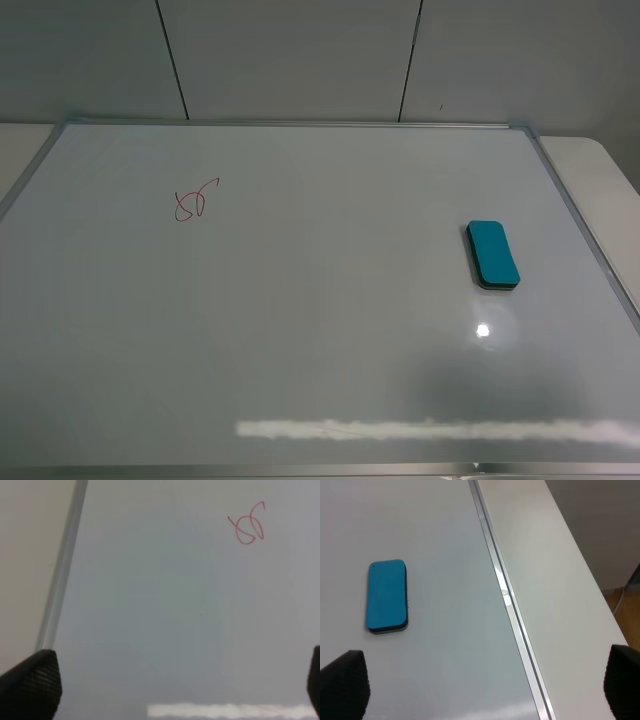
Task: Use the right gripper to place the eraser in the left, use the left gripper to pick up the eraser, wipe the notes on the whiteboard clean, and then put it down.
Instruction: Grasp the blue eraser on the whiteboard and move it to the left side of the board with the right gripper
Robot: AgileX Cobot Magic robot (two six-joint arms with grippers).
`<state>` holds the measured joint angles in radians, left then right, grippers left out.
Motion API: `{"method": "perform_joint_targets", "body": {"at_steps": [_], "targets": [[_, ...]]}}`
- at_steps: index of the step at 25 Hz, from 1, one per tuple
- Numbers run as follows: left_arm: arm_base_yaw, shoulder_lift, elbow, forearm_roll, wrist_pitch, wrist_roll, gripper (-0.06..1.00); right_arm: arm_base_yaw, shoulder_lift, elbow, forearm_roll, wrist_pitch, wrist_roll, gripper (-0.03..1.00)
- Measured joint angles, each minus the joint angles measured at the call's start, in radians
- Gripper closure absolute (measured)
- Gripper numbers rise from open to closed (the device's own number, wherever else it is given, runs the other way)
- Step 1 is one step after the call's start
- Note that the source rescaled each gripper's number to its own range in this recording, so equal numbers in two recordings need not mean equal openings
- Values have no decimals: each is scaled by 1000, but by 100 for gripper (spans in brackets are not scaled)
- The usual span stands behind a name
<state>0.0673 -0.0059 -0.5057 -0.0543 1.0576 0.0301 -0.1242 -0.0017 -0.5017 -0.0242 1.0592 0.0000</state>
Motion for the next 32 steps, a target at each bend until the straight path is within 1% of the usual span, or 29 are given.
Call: {"method": "perform_joint_targets", "body": {"at_steps": [18, 22, 24, 27, 29, 32], "targets": [[0, 0, 0, 0, 0, 0, -6, 0, 0, 0, 2, 0, 0, 4], [0, 0, 0, 0, 0, 0, -6, 0, 0, -5, 24, -5, -15, 4], [0, 0, 0, 0, 0, 0, -6, 0, 14, -27, 47, -48, -18, 4], [0, 0, 0, 0, 0, 0, -6, 0, 101, -66, 116, -145, -21, 4], [0, 0, 0, 0, 0, 0, -6, 0, 203, -85, 153, -199, -25, 4], [0, 0, 0, 0, 0, 0, -6, 0, 374, -105, 168, -265, -37, 4]]}}
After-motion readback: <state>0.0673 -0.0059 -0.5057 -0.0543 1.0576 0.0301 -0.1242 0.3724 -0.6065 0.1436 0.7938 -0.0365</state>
